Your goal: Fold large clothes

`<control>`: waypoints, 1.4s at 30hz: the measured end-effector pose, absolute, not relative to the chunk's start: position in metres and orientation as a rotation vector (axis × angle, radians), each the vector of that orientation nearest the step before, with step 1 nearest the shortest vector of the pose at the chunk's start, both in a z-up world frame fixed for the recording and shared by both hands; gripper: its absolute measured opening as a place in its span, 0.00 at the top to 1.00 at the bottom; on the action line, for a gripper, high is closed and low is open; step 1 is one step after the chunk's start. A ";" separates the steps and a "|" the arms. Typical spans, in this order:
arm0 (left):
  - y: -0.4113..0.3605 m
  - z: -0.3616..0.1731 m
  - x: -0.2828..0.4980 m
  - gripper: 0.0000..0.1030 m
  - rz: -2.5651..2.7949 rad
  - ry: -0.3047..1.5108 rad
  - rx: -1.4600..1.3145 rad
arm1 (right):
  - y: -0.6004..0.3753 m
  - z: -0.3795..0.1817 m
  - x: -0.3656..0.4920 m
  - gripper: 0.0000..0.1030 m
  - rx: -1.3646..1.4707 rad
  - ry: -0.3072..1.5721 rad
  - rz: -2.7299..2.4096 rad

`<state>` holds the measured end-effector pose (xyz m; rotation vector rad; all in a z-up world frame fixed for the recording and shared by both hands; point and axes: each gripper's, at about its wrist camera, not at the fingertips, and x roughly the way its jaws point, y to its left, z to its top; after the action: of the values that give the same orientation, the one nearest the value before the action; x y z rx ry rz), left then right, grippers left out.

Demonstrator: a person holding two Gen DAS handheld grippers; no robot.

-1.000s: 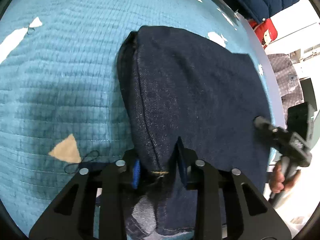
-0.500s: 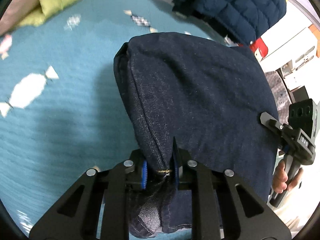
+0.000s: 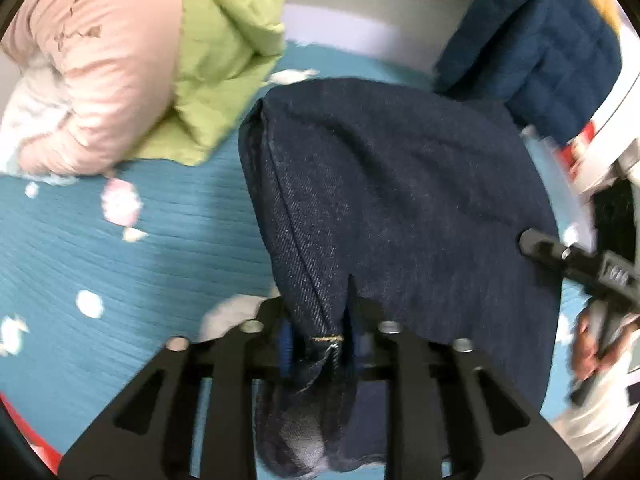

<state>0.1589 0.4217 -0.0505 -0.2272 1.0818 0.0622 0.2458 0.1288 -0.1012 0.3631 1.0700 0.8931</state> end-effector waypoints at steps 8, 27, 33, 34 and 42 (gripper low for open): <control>0.477 -0.084 0.140 0.17 0.339 1.073 -0.205 | 0.139 -0.098 0.244 0.19 0.239 0.913 0.793; 0.403 -0.221 0.116 0.92 0.216 1.202 -0.244 | 0.187 -0.239 0.160 0.79 -0.160 1.178 0.774; 0.385 -0.243 0.094 0.93 0.272 1.152 -0.254 | 0.186 -0.270 0.149 0.79 -0.210 1.152 0.787; 0.387 -0.242 0.095 0.93 0.281 1.148 -0.283 | 0.189 -0.274 0.155 0.80 -0.187 1.160 0.778; 0.366 -0.206 0.077 0.49 0.343 1.121 -0.244 | 0.171 -0.242 0.150 0.72 -0.125 1.143 0.785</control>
<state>0.0765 0.3663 -0.2058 -0.2445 1.1213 0.3433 0.1495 0.1707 -0.2423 -0.1247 1.1426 0.7849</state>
